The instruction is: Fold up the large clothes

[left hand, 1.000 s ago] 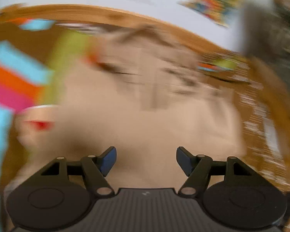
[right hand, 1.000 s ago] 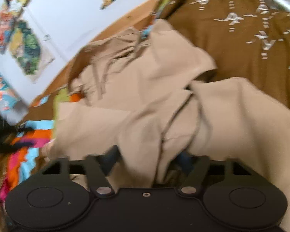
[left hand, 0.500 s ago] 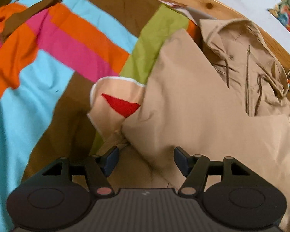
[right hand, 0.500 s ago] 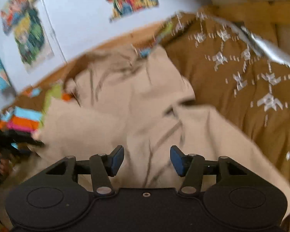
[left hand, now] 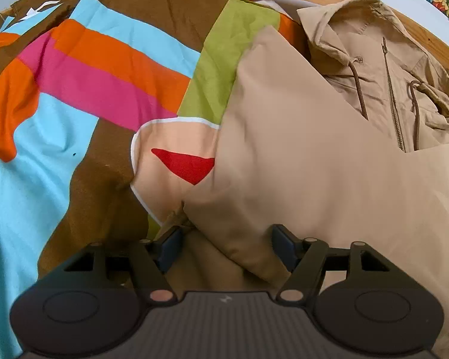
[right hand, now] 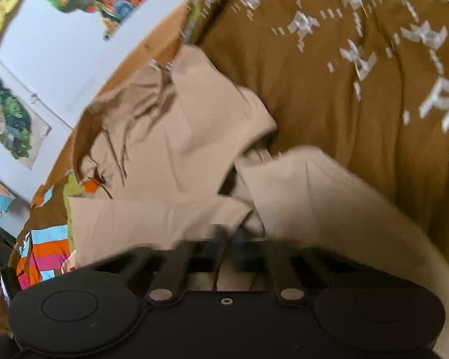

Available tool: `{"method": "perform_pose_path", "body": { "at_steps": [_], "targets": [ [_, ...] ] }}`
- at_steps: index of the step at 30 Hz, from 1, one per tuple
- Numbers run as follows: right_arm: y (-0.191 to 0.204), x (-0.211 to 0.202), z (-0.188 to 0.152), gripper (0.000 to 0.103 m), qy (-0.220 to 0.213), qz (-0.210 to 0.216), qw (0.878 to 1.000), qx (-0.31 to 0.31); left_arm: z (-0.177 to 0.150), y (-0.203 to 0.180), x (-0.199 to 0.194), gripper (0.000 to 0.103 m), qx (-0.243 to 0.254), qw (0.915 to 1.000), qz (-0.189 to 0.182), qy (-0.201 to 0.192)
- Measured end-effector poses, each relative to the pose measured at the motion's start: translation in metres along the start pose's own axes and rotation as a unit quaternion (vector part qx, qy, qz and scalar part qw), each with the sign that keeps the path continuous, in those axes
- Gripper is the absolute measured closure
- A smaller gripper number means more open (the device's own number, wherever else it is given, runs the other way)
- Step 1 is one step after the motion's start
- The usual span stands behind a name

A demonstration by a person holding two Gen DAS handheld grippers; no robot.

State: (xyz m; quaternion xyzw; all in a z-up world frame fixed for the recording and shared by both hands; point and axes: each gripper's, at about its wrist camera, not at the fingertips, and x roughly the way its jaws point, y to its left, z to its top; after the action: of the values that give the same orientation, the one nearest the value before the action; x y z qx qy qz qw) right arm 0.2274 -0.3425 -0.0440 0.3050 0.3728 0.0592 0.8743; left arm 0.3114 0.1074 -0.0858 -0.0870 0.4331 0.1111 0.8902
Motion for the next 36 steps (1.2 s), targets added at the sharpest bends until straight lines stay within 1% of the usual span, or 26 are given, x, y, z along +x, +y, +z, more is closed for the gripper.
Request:
{"method": "perform_pose_path", "body": {
  "at_steps": [2, 4, 7, 9, 10, 11, 12, 13, 14, 15, 18, 19, 20, 21, 22, 23, 25, 27, 29, 30, 31, 32, 33, 34, 35, 36],
  "targets": [
    [0.008, -0.013, 0.003, 0.103, -0.027, -0.006, 0.999, -0.034, 0.001, 0.0, 0.001, 0.031, 0.003, 1.0, 0.001, 0.002],
    [0.014, -0.029, 0.005, 0.103, -0.055, -0.034, 0.995, -0.075, 0.002, 0.0, 0.001, 0.031, 0.005, 1.0, 0.003, 0.003],
    [0.006, -0.026, 0.003, 0.103, -0.03, -0.066, 0.994, -0.078, 0.002, -0.004, 0.003, 0.029, 0.017, 0.9998, 0.008, 0.005],
    [0.01, -0.024, -0.007, 0.103, -0.022, -0.077, 0.991, -0.104, 0.001, -0.008, 0.003, 0.029, 0.025, 0.9996, 0.014, 0.003],
    [0.016, -0.027, -0.013, 0.096, -0.023, -0.073, 0.99, -0.123, 0.001, -0.008, 0.002, 0.029, 0.026, 0.9996, 0.014, 0.003],
    [0.023, -0.031, -0.018, 0.084, -0.023, -0.062, 0.989, -0.135, 0.002, -0.007, -0.001, 0.03, 0.023, 0.9996, 0.013, 0.004],
    [0.028, -0.036, -0.023, 0.079, -0.02, -0.041, 0.988, -0.146, 0.002, -0.007, -0.005, 0.031, 0.019, 0.9998, 0.008, 0.005],
    [0.033, -0.039, -0.029, 0.066, -0.006, -0.021, 0.987, -0.156, 0.001, -0.006, -0.01, 0.031, 0.014, 0.9999, 0.001, 0.005],
    [0.036, -0.042, -0.035, 0.057, 0.01, -0.006, 0.987, -0.162, -0.001, -0.005, -0.016, 0.031, 0.012, 0.9998, -0.013, 0.001],
    [0.039, -0.043, -0.042, 0.056, 0.026, 0.008, 0.986, -0.167, -0.003, -0.005, -0.024, 0.031, 0.015, 0.9995, -0.028, -0.007],
    [0.041, -0.046, -0.065, 0.055, 0.056, 0.005, 0.981, -0.183, -0.011, -0.01, -0.038, 0.03, 0.044, 0.9972, -0.054, -0.026],
    [0.039, -0.046, -0.071, 0.055, 0.06, 0.005, 0.982, -0.179, -0.012, -0.012, -0.037, 0.03, 0.056, 0.9967, -0.053, -0.025],
    [0.037, -0.044, -0.074, 0.059, 0.062, 0.004, 0.983, -0.171, -0.014, -0.016, -0.034, 0.03, 0.067, 0.9966, -0.044, -0.02],
    [0.035, -0.042, -0.075, 0.067, 0.061, 0.0, 0.985, -0.163, -0.014, -0.018, -0.03, 0.03, 0.075, 0.9966, -0.03, -0.013],
    [0.035, -0.041, -0.075, 0.087, 0.056, -0.009, 0.986, -0.16, -0.015, -0.02, -0.022, 0.029, 0.081, 0.9967, -0.01, 0.001],
    [0.036, -0.044, -0.074, 0.095, 0.049, -0.013, 0.985, -0.162, -0.016, -0.02, -0.018, 0.026, 0.081, 0.9967, 0.001, 0.004],
    [0.044, -0.053, -0.073, 0.098, 0.029, -0.014, 0.982, -0.185, -0.014, -0.017, -0.015, 0.023, 0.071, 0.9975, 0.006, 0.005],
    [0.049, -0.049, -0.077, 0.099, 0.037, -0.037, 0.974, -0.221, -0.01, -0.013, -0.014, 0.023, 0.06, 0.9981, 0.0, 0.011],
    [0.042, -0.038, -0.082, 0.095, 0.061, -0.043, 0.972, -0.225, -0.009, -0.01, -0.011, 0.022, 0.061, 0.9981, 0.002, 0.009],
    [0.04, -0.039, -0.083, 0.094, 0.058, -0.043, 0.971, -0.227, -0.008, -0.009, -0.011, 0.022, 0.062, 0.9981, 0.001, 0.009],
    [0.042, -0.042, -0.083, 0.083, 0.051, -0.041, 0.97, -0.234, -0.007, -0.009, -0.013, 0.022, 0.059, 0.9982, 0.001, 0.01],
    [0.045, -0.048, -0.082, 0.078, 0.043, -0.037, 0.967, -0.248, -0.005, -0.008, -0.016, 0.025, 0.052, 0.9986, 0.002, 0.012],
    [0.051, -0.055, -0.082, 0.077, 0.024, -0.027, 0.962, -0.269, -0.004, -0.006, -0.022, 0.025, 0.042, 0.9991, -0.003, 0.01],
    [0.056, -0.06, -0.08, 0.077, 0.008, -0.018, 0.958, -0.285, -0.003, -0.003, -0.029, 0.025, 0.032, 0.9993, -0.02, -0.004],
    [0.062, -0.064, -0.079, 0.074, -0.001, -0.011, 0.953, -0.303, -0.004, 0.003, -0.041, 0.025, 0.022, 0.9975, -0.054, -0.039],
    [0.067, -0.064, -0.079, 0.074, -0.005, -0.006, 0.947, -0.322, -0.004, 0.005, -0.05, 0.025, 0.019, 0.9948, -0.075, -0.066]
  ]
}}
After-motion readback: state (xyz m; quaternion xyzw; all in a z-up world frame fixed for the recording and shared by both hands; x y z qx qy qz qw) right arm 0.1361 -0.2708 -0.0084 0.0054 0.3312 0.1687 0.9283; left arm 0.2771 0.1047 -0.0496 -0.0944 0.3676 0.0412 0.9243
